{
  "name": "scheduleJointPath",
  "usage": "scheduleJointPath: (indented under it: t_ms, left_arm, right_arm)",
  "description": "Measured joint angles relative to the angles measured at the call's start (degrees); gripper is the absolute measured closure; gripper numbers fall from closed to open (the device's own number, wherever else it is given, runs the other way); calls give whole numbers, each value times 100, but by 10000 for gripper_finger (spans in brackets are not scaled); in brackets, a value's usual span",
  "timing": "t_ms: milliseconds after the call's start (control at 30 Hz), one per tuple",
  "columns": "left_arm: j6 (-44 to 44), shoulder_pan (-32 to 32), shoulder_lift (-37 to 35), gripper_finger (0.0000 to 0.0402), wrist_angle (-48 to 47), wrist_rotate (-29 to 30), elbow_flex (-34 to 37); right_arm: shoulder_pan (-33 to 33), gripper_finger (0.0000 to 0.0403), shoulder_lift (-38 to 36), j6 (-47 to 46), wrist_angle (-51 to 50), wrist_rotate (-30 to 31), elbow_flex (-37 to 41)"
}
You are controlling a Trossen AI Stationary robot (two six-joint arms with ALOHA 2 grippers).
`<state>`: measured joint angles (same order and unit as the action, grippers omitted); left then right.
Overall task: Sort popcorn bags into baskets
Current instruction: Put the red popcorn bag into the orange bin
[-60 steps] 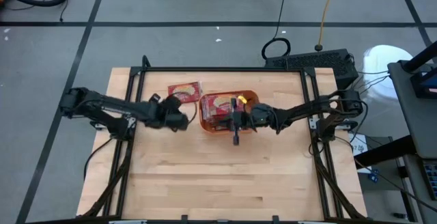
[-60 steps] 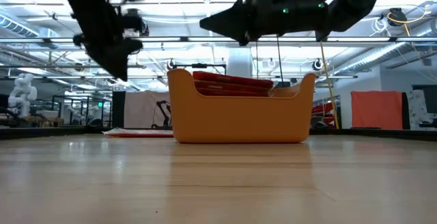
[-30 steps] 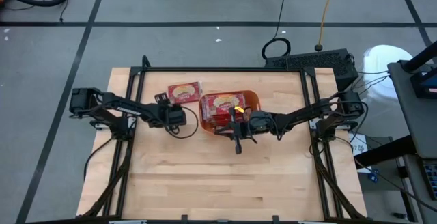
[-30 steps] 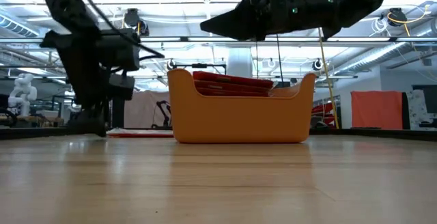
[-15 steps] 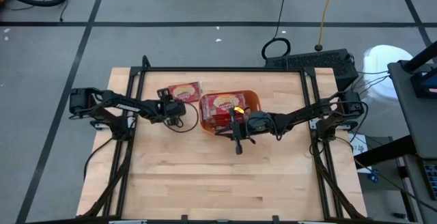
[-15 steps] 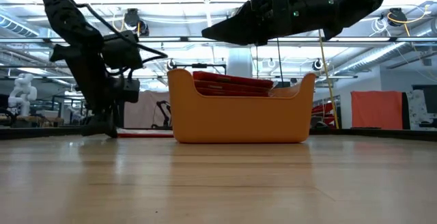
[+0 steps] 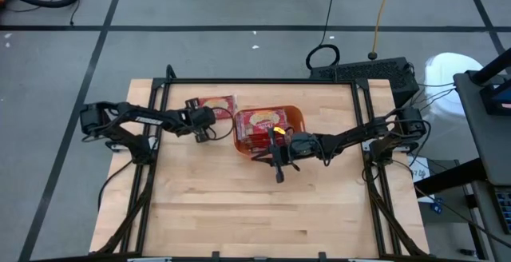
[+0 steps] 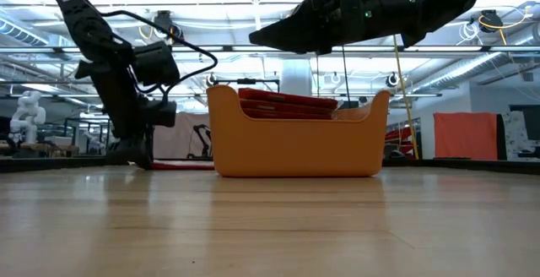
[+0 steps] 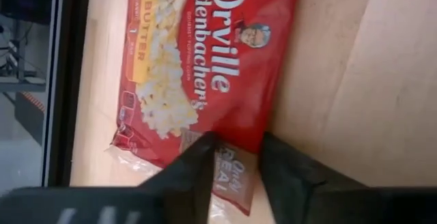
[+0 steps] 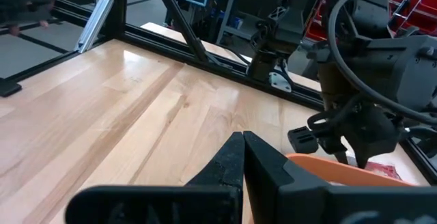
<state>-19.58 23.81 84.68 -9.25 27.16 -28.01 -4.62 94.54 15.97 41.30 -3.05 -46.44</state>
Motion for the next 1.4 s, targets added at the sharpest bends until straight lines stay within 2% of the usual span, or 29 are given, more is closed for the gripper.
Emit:
scheduleJointPath:
  t_ms: [100,200,433,567,700,833,933,1033,1200,1300,1400]
  left_arm:
    - [-26,0,11,335,103,23,4]
    - [339,7,17,386,195,38,10]
    - [1427,-145,-4,396,221,93,10]
    - [2198,-419,-277,397,-156,40,-110]
    - [2869,-706,-827,398,-561,33,-286]
    - [3304,-927,-1496,399,-1058,37,-410]
    - [3585,-1083,-2027,399,-1336,79,-446]
    - [3771,-1268,-2578,400,-1526,109,-446]
    - [3880,-1731,-3254,400,-1304,86,-446]
    - [3938,-2076,-3333,400,-971,76,-446]
    - [3941,-2408,-3301,400,-739,141,-448]
  right_arm:
    - [0,403,0,-9,0,0,0]
    - [0,403,-2,-22,-15,0,0]
    - [0,403,-2,-194,-47,0,0]
    - [-6,403,-2,-501,-257,54,0]
    - [-196,403,-2,-641,-419,1122,0]
    - [-471,399,-2,-264,-332,2124,0]
    - [-621,381,-2,85,-257,2605,-6]
    - [-682,353,-2,144,-205,2836,-7]
    - [-678,297,-2,430,-148,2861,-82]
    - [-714,265,-2,657,-339,2861,-454]
    - [-810,239,-2,948,-1034,2865,-1167]
